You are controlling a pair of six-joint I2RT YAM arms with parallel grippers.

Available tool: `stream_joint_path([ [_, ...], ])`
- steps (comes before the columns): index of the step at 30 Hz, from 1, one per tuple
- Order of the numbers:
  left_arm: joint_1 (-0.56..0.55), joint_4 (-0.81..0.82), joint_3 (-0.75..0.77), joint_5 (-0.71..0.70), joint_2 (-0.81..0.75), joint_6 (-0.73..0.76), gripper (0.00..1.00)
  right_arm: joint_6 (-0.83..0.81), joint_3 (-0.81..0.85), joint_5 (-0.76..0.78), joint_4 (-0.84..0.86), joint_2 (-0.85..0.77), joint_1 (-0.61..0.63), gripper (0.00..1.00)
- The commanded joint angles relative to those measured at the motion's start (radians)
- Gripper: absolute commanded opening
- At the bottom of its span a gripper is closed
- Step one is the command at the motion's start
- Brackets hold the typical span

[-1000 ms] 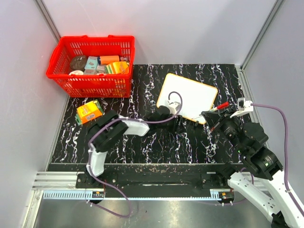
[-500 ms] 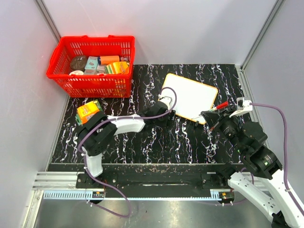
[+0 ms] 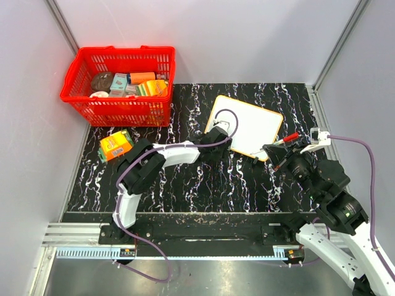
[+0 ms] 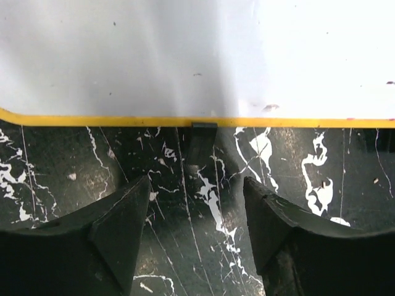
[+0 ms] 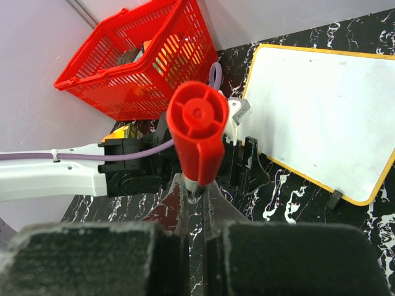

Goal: Write a sentence on the whiteboard
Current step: Adjust the whiteboard at the center of the board.

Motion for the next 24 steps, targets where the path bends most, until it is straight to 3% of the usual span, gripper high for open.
stream_joint_path([
  [1, 0.009, -0.048, 0.069, -0.031, 0.043, 0.009, 0.63, -0.018, 0.035, 0.03, 0.008, -0.005, 0.002, 0.0],
  [15, 0.014, -0.059, 0.136, -0.055, 0.126, 0.006, 0.47, -0.017, 0.035, 0.028, -0.008, -0.01, 0.002, 0.0],
  [24, 0.012, -0.057, 0.121, -0.047, 0.14, 0.002, 0.17, -0.014, 0.035, 0.029, -0.02, -0.019, 0.002, 0.0],
])
